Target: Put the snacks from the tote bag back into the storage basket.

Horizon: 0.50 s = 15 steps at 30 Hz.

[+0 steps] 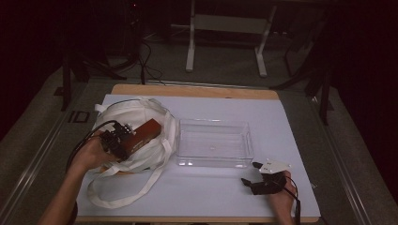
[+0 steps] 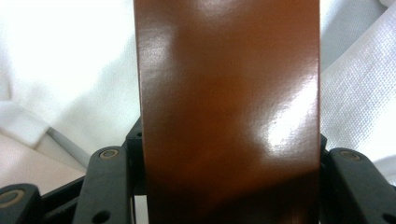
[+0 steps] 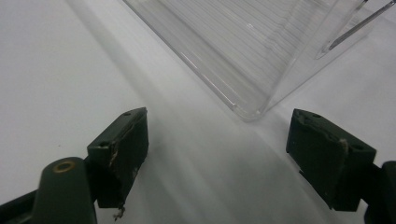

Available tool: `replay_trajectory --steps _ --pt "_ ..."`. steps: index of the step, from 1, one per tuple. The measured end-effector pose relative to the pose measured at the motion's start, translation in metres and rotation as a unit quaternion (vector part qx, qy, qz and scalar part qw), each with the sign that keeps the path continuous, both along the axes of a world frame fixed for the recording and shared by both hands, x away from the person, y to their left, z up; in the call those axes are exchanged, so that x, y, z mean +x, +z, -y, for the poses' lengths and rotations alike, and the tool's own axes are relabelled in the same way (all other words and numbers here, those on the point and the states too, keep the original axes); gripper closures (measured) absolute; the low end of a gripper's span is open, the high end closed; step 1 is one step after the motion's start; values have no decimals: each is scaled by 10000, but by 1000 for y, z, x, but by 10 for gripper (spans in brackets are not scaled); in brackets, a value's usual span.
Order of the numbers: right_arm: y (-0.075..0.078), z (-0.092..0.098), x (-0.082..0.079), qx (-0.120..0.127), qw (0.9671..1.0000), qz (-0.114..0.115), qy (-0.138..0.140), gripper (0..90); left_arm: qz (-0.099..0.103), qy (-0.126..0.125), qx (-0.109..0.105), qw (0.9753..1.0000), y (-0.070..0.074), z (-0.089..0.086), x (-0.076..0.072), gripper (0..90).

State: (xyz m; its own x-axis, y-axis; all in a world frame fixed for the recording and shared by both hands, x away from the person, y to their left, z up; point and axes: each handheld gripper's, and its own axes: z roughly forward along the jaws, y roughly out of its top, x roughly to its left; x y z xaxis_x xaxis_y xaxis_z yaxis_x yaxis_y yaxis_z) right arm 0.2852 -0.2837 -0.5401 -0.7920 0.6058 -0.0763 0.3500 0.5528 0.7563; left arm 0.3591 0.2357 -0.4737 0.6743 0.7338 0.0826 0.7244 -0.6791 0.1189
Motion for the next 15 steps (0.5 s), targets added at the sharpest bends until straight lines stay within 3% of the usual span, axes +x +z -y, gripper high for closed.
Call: replay_trajectory --steps 15 --pt "0 0 0 0 10000 11 -1 208 186 -112 6 9998 8 -5 -2 439"
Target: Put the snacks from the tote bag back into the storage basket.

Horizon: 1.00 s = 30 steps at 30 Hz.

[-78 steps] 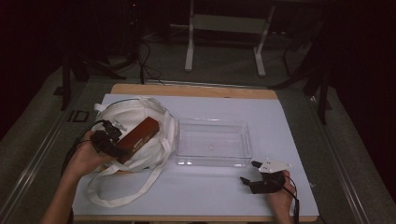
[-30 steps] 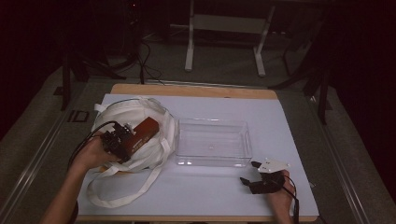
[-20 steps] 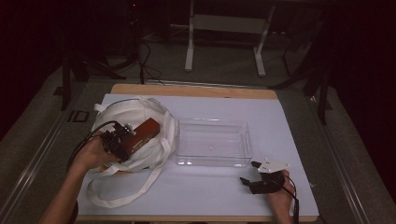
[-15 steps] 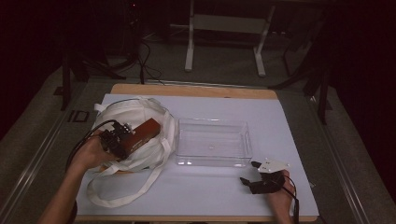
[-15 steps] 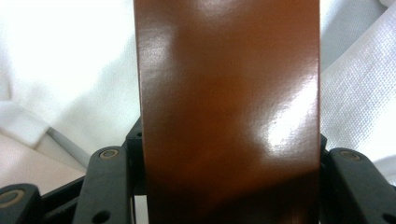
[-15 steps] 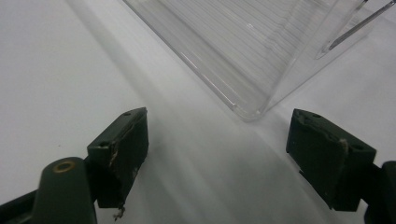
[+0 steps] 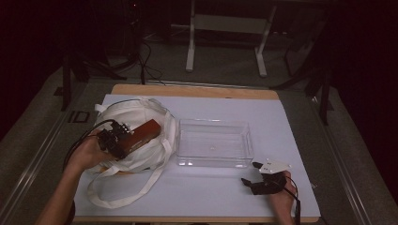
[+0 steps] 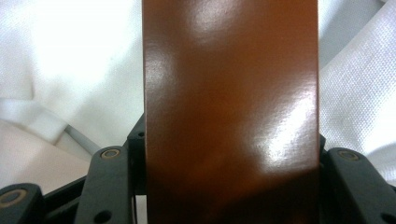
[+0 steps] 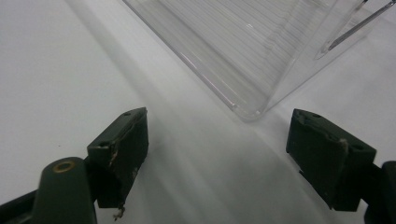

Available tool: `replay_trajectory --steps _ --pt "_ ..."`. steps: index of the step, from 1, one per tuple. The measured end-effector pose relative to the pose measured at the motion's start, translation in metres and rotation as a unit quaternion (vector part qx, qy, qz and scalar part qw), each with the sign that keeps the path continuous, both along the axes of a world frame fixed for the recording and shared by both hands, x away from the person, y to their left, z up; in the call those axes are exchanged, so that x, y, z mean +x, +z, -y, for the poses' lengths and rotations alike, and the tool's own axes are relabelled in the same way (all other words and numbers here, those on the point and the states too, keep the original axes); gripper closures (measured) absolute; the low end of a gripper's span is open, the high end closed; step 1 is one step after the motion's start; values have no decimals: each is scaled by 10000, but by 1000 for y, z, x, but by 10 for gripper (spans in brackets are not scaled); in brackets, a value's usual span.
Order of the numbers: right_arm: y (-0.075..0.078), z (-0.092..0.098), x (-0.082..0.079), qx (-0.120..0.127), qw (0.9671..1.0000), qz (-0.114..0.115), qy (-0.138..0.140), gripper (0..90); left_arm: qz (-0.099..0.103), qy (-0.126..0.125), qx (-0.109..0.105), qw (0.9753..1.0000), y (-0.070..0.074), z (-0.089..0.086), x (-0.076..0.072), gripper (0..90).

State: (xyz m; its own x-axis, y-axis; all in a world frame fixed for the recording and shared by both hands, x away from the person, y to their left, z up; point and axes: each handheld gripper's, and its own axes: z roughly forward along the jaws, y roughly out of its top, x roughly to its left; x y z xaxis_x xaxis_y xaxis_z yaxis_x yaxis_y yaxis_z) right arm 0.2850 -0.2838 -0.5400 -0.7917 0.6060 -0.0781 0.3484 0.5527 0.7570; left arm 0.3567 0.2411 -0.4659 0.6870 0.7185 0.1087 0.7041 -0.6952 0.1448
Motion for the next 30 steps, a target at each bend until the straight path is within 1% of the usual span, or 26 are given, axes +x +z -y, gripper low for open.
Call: replay_trajectory --steps 4,6,8,12,15,17,18,22,29,30 --pt "0 0 0 1 10000 6 2 208 66 73 -120 9999 3 -4 0 439" --pt "0 0 0 -1 10000 5 5 208 116 98 -234 9996 5 -7 -1 439" --pt "0 0 0 -1 10000 5 3 208 122 87 -362 9992 7 -9 -2 439" --pt "0 0 0 -2 10000 6 3 208 187 128 -534 9983 10 -13 -3 439" --pt "0 0 0 -4 10000 6 3 208 207 137 -684 9973 11 -16 -4 439" --pt "0 0 0 -4 10000 7 2 208 233 167 -818 9962 12 -17 -5 439" --pt "0 0 0 -2 10000 7 3 208 249 162 -840 9960 13 -18 -6 439" --pt "0 0 0 -4 10000 5 3 208 309 161 -1046 9939 17 -20 -7 439" --pt "0 0 0 -5 10000 6 2 208 442 121 -1269 9908 26 -23 -11 439" --pt "0 0 0 -5 10000 7 2 208 453 96 -1278 9907 27 -23 -11 439"
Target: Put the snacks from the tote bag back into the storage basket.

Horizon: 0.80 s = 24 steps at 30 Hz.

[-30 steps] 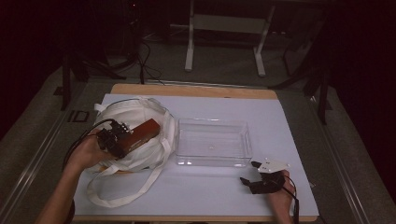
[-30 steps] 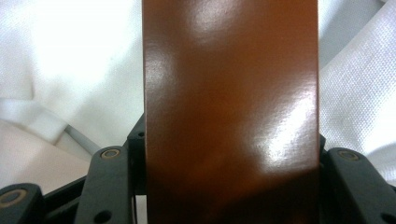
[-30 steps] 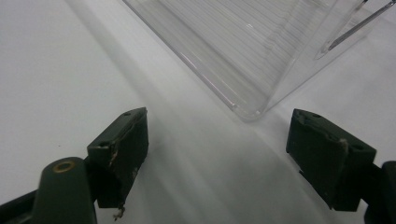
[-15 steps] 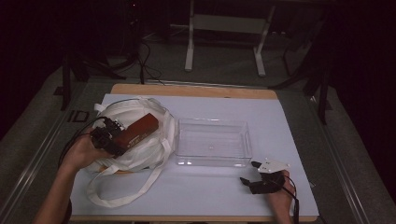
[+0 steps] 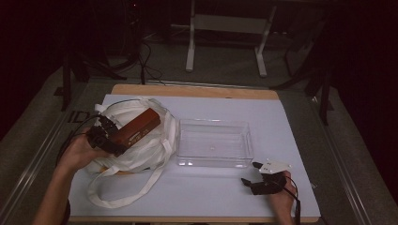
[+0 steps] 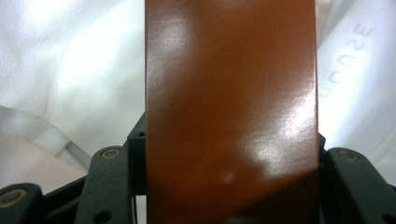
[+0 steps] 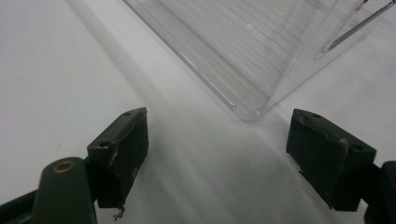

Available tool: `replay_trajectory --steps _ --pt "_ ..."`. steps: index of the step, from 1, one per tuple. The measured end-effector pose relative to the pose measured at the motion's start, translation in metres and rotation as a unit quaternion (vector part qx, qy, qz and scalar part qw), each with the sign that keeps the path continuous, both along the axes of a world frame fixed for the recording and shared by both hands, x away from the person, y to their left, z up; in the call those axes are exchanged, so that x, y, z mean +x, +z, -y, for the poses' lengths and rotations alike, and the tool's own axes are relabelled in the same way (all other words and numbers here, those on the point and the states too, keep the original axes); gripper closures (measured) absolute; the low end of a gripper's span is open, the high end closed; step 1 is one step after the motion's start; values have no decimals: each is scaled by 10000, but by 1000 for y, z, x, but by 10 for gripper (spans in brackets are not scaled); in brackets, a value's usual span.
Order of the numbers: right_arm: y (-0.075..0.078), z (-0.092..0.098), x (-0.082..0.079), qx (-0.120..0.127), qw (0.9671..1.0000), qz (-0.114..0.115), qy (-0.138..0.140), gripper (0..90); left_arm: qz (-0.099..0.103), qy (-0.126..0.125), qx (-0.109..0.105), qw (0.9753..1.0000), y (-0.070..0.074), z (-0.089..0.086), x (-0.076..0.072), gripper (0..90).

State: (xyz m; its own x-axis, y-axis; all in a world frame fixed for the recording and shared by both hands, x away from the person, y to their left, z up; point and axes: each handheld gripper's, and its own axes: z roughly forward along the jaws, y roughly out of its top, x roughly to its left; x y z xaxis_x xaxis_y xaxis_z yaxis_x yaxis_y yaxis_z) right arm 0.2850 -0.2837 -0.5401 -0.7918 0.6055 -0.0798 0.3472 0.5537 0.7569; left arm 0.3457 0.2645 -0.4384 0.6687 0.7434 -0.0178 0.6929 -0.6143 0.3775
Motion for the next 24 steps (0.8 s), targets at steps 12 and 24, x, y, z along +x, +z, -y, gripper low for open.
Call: replay_trajectory --steps 12,24 --pt "0 0 0 2 10000 3 -1 208 268 -99 -234 9993 14 1 -5 439" --pt "0 0 0 0 10000 -2 0 208 410 -315 -265 9983 27 8 -8 439"
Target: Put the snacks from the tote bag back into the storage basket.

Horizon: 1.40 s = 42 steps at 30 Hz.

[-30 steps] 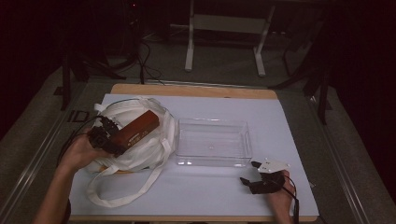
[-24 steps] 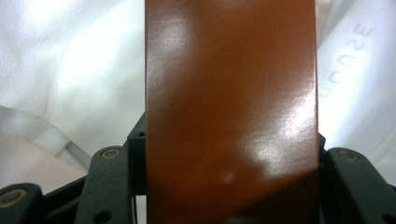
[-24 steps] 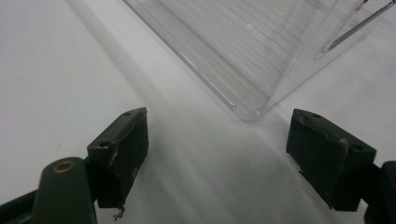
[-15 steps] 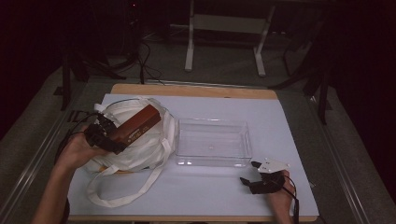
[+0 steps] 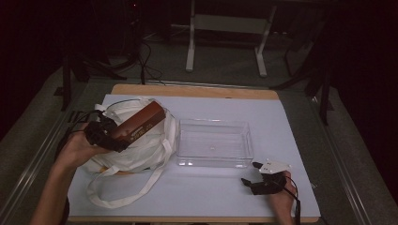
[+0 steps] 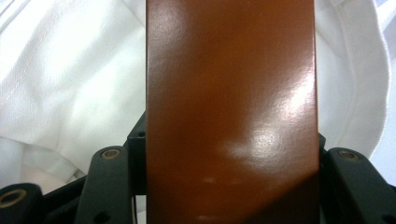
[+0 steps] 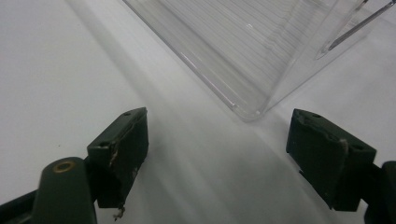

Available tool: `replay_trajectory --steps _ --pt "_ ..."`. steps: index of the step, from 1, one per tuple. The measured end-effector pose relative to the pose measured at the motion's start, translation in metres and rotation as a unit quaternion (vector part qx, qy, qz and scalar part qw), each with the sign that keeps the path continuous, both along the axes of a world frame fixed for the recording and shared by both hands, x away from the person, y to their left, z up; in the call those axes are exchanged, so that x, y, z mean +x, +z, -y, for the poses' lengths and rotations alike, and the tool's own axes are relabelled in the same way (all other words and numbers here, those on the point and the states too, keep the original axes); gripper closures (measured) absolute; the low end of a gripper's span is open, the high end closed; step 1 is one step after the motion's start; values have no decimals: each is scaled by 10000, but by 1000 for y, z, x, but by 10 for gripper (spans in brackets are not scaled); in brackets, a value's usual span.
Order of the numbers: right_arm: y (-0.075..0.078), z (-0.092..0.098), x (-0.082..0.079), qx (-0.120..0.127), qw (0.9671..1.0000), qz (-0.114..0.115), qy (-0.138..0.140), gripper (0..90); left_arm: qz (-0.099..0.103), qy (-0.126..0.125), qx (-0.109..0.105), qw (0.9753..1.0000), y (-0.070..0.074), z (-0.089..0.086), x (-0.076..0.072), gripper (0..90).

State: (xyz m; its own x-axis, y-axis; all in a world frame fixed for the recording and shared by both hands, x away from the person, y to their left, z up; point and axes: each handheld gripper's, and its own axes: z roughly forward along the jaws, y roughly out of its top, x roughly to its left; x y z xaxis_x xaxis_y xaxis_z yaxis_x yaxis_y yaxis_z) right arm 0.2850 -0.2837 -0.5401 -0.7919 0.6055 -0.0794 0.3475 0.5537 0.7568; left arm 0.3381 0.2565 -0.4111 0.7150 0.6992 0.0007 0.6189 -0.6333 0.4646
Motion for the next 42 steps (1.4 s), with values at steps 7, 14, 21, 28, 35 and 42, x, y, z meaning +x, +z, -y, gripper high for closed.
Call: replay_trajectory --steps 7,14,21,28,35,42 --pt "0 0 0 -2 10000 1 1 208 95 -143 23 9999 6 5 -1 438" --pt "0 0 0 3 10000 2 1 208 155 -276 39 9995 12 10 -1 438" --pt "0 0 0 3 10000 2 5 208 204 -388 62 9990 17 15 0 438" --pt "0 0 0 0 10000 -3 6 208 249 -524 110 9983 21 22 1 438" --pt "0 0 0 1 10000 3 6 208 319 -674 130 9971 22 32 2 438" --pt "0 0 0 0 10000 2 9 208 338 -819 120 9960 24 40 4 438"
